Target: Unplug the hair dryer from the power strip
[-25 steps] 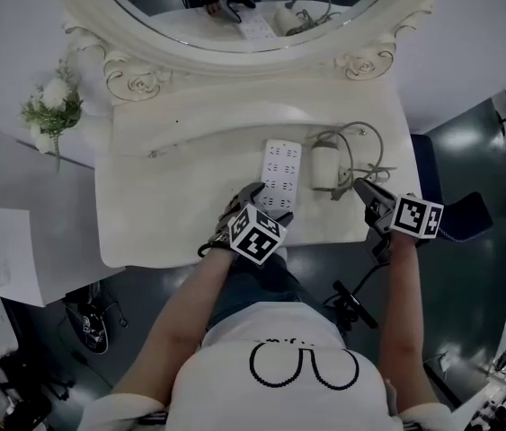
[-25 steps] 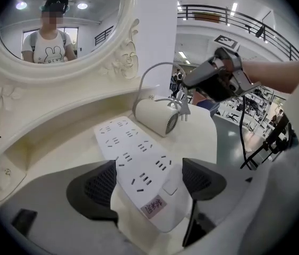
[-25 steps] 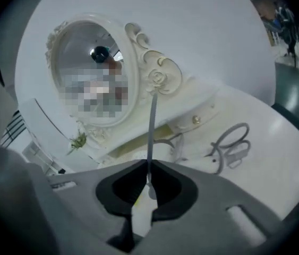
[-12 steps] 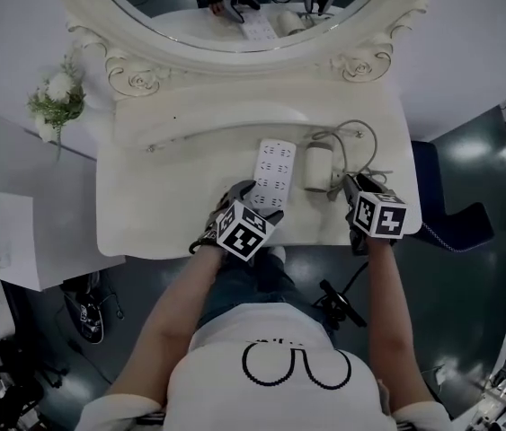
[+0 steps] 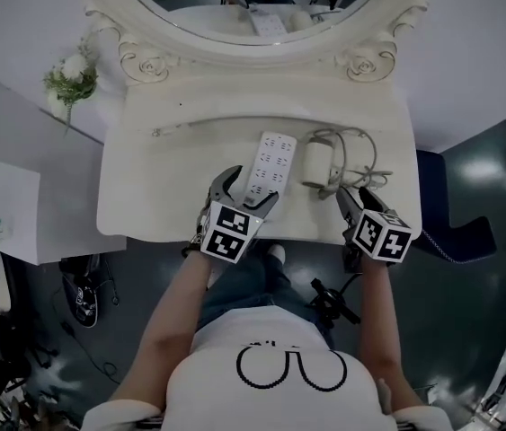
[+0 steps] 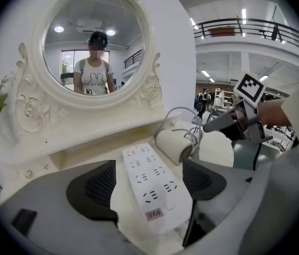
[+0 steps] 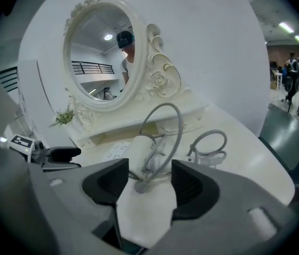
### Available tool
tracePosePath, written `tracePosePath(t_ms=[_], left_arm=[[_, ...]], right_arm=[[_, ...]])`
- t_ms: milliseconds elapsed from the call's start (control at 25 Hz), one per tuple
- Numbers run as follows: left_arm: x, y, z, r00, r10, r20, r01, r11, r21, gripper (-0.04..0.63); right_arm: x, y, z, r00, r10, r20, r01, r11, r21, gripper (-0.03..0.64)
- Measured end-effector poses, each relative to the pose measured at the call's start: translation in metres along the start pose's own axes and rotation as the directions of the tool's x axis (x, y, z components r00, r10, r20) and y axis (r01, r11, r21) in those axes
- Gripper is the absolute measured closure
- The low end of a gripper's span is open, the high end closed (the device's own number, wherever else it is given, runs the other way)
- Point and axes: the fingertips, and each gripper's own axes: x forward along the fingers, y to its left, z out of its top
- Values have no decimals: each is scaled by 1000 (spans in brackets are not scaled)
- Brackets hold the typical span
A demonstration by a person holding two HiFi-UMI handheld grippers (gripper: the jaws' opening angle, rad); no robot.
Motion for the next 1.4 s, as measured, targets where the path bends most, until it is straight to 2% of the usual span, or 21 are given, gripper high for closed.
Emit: tracePosePath(t_ms=[120,240,320,360,400,440,560,800,840,880,920,1120,1400], left_arm=[[-18,0,22,995,11,95,-11,1000,-4,209],[-37,-2,44,982,12,188,-12,1000,-2,210],[-51,1,55,971,21,237,-18,1000,-15,210],[-58,5,59,965,31,260,-25,999,-25,212],[-65,8,63,959,41,280,-32,999,-36,212],[-72,11,67,953,49,298,-36,998,-46,212],[-95,18,71,939,59,339,-39,997,-64,215],[-145,20,74,906,61,419,-47,998,-44,223],[-155,22,74,900,80,429,-69,997,-39,259],[-165,25,73,893,109,438,-104,994,-34,455],[-174,28,73,885,132,446,-136,990,-23,598],[-208,20,76,858,107,503,-147,988,40,598],[-237,17,77,827,133,546,-160,987,2,598]], right_arm=[[-15,11,6,999,8,50,-7,1000,-28,371],[-28,19,15,994,-6,111,14,997,-73,381],[-39,30,23,985,16,172,0,995,-95,395],[-46,37,28,977,35,212,-11,994,-110,425],[-54,45,34,966,49,254,-15,991,-133,557],[-62,51,39,955,52,291,-4,987,-164,617],[-85,69,45,932,24,362,73,965,-252,618],[-130,111,45,881,16,473,149,939,-310,617],[-136,118,43,876,11,482,166,932,-322,617],[-143,124,41,872,7,490,180,926,-333,617],[-149,130,40,867,3,498,192,920,-341,617],[-174,156,31,842,-10,539,238,904,-355,617],[-207,176,35,803,18,596,248,899,-361,617]])
